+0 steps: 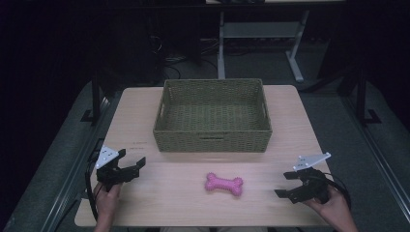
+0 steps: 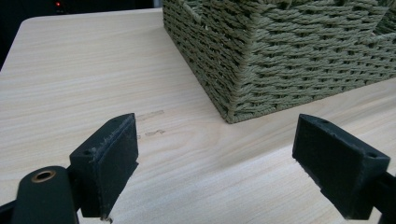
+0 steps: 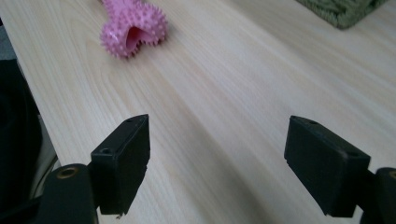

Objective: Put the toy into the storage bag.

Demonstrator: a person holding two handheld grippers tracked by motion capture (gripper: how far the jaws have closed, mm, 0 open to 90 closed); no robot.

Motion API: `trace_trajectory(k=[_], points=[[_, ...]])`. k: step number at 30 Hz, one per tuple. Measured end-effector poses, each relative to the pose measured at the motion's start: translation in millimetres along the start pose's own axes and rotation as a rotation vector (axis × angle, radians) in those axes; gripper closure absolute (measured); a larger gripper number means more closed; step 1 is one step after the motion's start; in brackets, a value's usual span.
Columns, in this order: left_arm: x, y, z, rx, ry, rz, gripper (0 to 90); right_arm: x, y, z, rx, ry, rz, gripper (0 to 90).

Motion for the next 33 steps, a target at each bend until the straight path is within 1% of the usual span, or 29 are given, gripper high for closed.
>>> trace_trajectory(k=[2,3,4,5,6,7,9,11,12,14,23,27,33], points=[[0.0,0.4,-0.1,0.0,0.001,0.001,13.8,-6.9,-0.3,1.4,-0.004,0.003,0.006,22.0],[0.0,0.4,-0.1,0.0,0.001,0.001,13.8,-6.9,-0.3,1.4,-0.004,0.003,0.006,22.0],[-0.1,1.2,-0.6,0.001,-0.002,-0.005,13.9,-12.5,-1.4,1.9,-0.009,-0.004,0.023,22.0],[-0.1,1.2,-0.6,0.001,-0.002,-0.005,13.9,-12.5,-1.4,1.9,-0.009,-0.004,0.023,22.0],[-0.3,1.5,-1.0,-0.003,-0.003,-0.007,13.9,-18.4,-2.7,2.6,-0.005,-0.016,0.039,22.0],[-0.3,1.5,-1.0,-0.003,-0.003,-0.007,13.9,-18.4,-2.7,2.6,-0.005,-0.016,0.039,22.0],[-0.6,2.0,-1.2,0.003,-0.002,-0.005,13.9,-26.7,-4.3,2.1,-0.009,-0.038,0.053,21.2],[-0.5,1.8,-1.6,-0.001,-0.005,-0.005,13.8,-29.5,-4.8,2.1,-0.01,-0.039,0.063,21.3],[-0.8,1.8,-1.8,0.001,-0.003,-0.004,13.9,-34.8,-6.3,2.1,-0.016,-0.051,0.073,21.2],[-0.5,1.7,-2.1,0.0,-0.006,-0.006,13.9,-39.1,-7.1,2.0,-0.015,-0.058,0.084,21.2],[-0.7,0.9,-1.0,0.002,-0.001,-0.002,13.9,-53.3,-12.7,2.6,-0.012,-0.084,0.117,20.7],[-0.7,1.2,-1.2,0.003,0.0,-0.002,13.9,-62.4,-17.7,2.9,-0.016,-0.096,0.148,20.4],[-0.6,1.4,-1.3,0.005,-0.001,-0.001,13.9,-70.7,-23.1,2.5,-0.029,-0.102,0.169,20.2]])
Point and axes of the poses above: each handheld gripper's, and its own axes: z roughly backward along the jaws, x roughly out of its underside, y roughly to its right, the point moved 9 cm from there along -z, roughly forward along the jaws, and after that the axes turned 13 degrees about -y, right-handed, at the moved point
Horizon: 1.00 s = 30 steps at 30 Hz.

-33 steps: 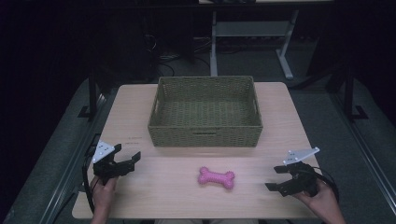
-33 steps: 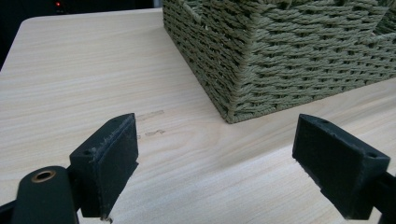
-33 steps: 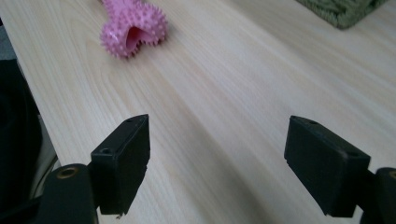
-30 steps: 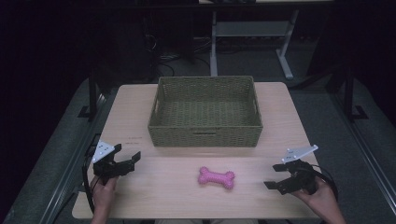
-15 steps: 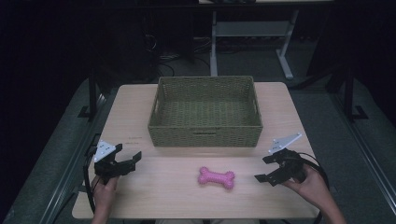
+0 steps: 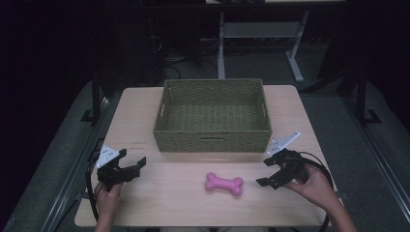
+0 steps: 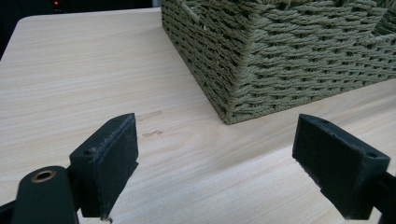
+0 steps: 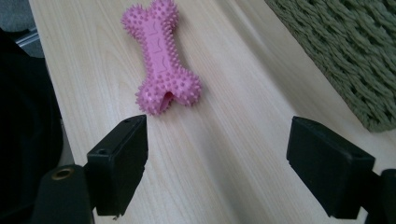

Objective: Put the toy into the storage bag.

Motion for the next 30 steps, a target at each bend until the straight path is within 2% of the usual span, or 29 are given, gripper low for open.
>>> trace_trajectory(k=[8,17,30], points=[[-0.6,0.9,-0.4,0.001,0.003,0.002,13.8,-15.0,-5.2,-0.6,-0.008,-0.01,0.042,20.2],[-0.8,0.5,0.1,0.0,0.004,0.003,13.8,-31.7,-12.1,-9.9,-0.018,-0.058,0.091,20.2],[-0.7,-1.3,1.0,-0.002,0.005,0.006,13.9,-52.8,-22.5,-18.7,-0.041,-0.089,0.152,20.5]])
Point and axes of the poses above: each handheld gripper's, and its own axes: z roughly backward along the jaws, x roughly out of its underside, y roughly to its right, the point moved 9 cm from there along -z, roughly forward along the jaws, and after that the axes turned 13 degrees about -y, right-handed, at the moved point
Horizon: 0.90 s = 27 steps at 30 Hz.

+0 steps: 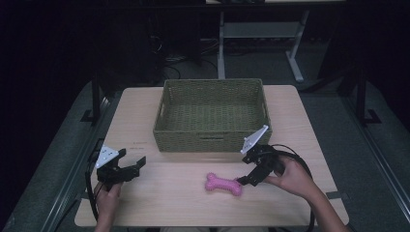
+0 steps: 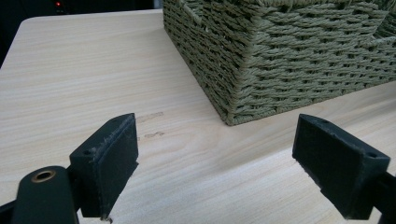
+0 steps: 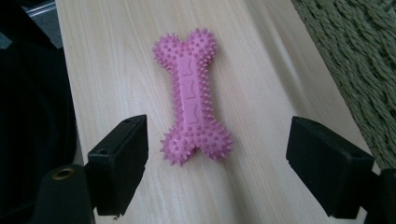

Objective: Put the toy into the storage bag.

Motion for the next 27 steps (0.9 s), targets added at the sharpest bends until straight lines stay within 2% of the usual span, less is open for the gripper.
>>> trace_trajectory(k=[8,27], points=[[-0.1,0.2,0.1,-0.001,0.001,0.0,13.9,-9.4,-3.6,-4.9,-0.01,-0.007,0.024,20.1],[-0.5,0.3,0.4,0.001,0.005,0.003,13.9,-28.8,-12.6,-26.0,-0.022,-0.074,0.074,21.8]])
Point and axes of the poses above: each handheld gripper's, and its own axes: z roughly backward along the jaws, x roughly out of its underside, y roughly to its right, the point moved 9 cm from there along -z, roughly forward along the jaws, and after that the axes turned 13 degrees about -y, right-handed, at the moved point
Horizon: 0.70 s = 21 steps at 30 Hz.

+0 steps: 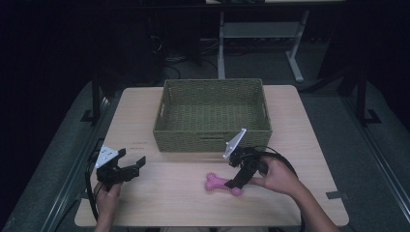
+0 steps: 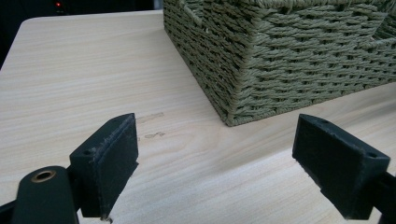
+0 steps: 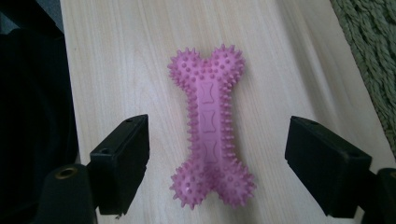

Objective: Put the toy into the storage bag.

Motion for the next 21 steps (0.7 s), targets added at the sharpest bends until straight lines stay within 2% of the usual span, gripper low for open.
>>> trace_trajectory(k=[12,21], points=[[0.2,-0.5,0.2,-0.001,-0.001,0.003,13.9,-8.1,-1.5,-20.1,0.002,-0.068,0.028,25.6],[0.3,-0.3,0.2,0.0,-0.001,0.002,13.9,-9.1,-0.3,-29.3,0.009,-0.089,0.037,30.4]])
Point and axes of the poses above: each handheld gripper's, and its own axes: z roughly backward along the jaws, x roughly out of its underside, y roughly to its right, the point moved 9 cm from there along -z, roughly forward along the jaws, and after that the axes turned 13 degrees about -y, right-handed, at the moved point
